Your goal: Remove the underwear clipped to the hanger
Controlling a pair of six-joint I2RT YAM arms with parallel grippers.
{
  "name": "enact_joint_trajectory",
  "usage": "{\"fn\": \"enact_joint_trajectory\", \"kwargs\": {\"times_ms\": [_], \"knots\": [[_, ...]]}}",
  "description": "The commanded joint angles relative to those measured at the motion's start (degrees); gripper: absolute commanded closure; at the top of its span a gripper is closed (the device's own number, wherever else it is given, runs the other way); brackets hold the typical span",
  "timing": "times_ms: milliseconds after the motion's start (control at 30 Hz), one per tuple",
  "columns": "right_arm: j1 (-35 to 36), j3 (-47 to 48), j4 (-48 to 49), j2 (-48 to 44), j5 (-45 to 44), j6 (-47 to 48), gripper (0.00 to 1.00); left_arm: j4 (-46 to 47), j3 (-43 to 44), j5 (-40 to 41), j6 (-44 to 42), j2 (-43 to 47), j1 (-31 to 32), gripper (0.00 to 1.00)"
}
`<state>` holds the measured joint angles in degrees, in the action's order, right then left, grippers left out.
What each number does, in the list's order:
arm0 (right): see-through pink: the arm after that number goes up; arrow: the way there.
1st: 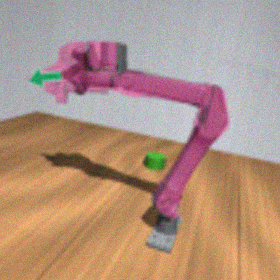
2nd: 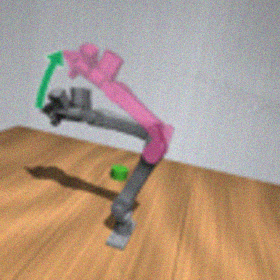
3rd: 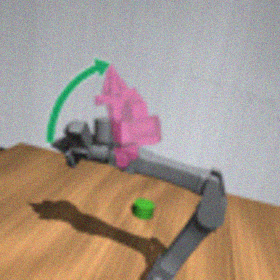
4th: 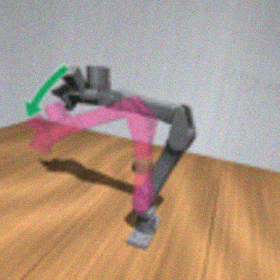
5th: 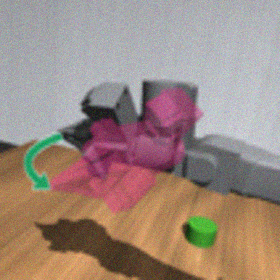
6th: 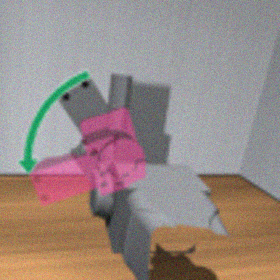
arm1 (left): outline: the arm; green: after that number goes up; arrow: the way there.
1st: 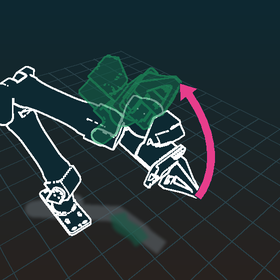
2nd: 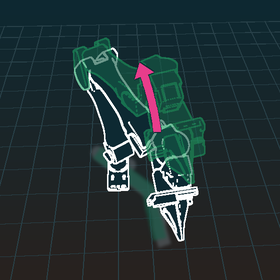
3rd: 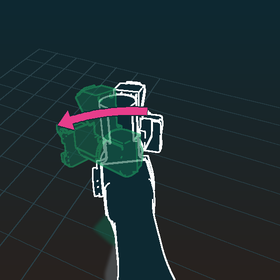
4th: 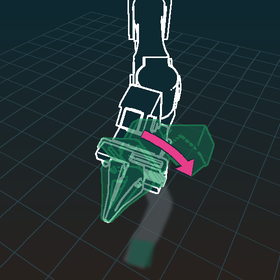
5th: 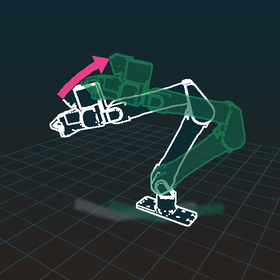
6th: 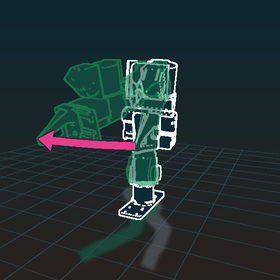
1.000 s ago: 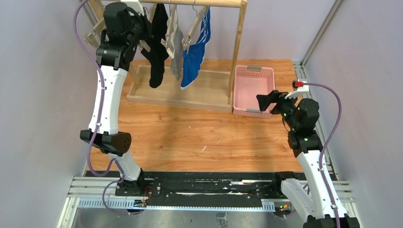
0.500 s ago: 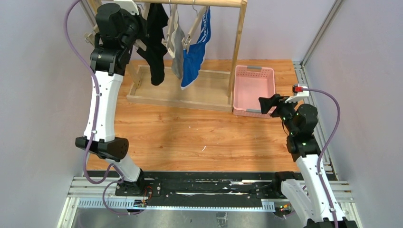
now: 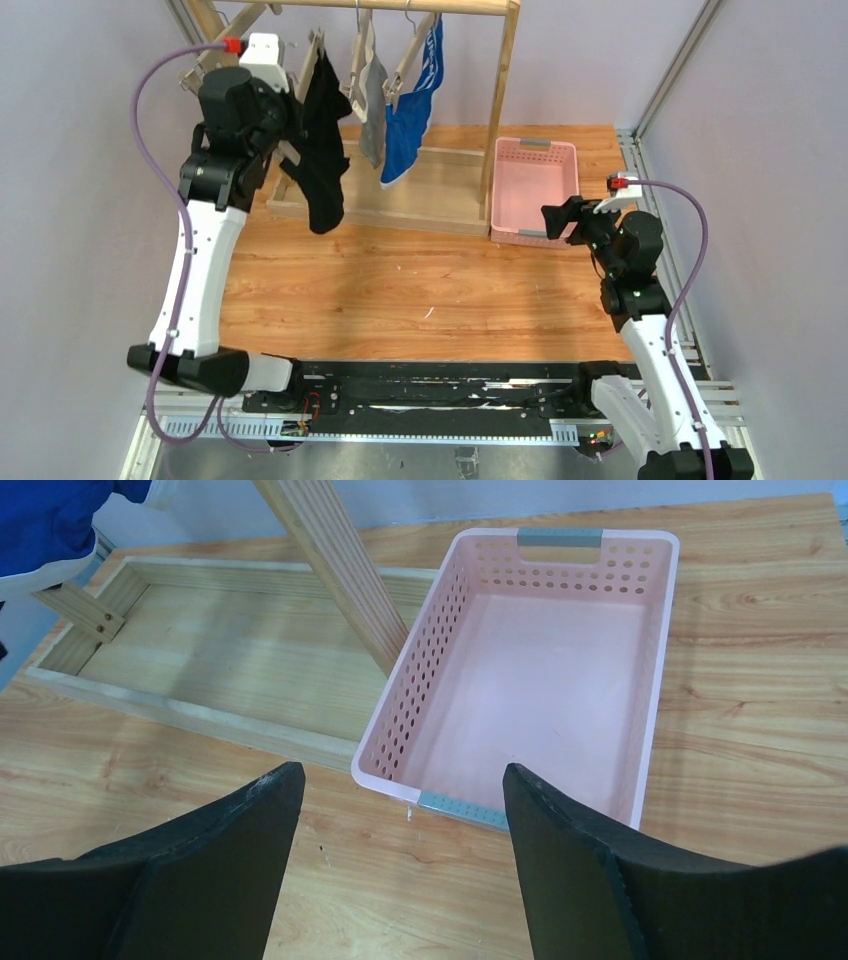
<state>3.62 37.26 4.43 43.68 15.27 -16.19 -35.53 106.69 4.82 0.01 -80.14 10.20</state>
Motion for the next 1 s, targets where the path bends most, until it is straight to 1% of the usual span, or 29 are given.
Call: {"fn": "enact_joint_trajectory", "kwargs": {"times_ms": [0,100,200,267,467,600,667,733,800,867,967], "knots": [[0.78,2.72,0.58,1.50,1.91,1.91,0.25,1.16,-10.94,-0.19,0.37,10.46,-0.27,1.00],[0.83,3.14,0.86,3.48,3.54,1.37,0.25,-0.68,-20.93,-1.00,0.80,16.42,-0.26,1.00],[0.84,3.32,1.89,5.70,5.84,0.61,0.25,-5.64,-26.57,-1.11,0.63,20.62,-0.26,1.00],[0.95,3.20,3.11,6.73,6.80,0.29,0.25,-8.21,-29.33,-2.75,0.47,22.53,-0.26,1.00],[1.29,2.35,7.34,8.42,11.39,-0.86,0.25,-11.00,-36.63,-16.42,0.42,28.87,0.18,1.00],[1.39,2.64,9.16,10.52,14.65,-1.79,0.25,-12.19,-40.11,-23.23,0.99,31.81,2.51,1.00],[1.39,2.83,10.96,12.14,18.08,-3.08,0.25,-12.20,-41.38,-27.51,0.74,32.01,4.46,1.00],[1.35,2.49,14.78,14.07,23.68,-4.84,0.25,-12.14,-42.34,-30.05,0.19,31.70,7.42,1.00],[1.44,3.21,18.39,16.39,31.87,-5.92,0.25,-12.11,-42.95,-30.81,-1.16,30.93,11.00,1.00],[1.99,4.98,19.61,18.88,39.60,-6.56,0.25,-12.02,-43.00,-31.38,-2.68,29.61,14.02,1.00],[3.26,6.56,21.88,20.75,46.87,-7.88,0.26,-11.30,-41.80,-32.78,-5.14,27.05,16.30,1.00]]}}
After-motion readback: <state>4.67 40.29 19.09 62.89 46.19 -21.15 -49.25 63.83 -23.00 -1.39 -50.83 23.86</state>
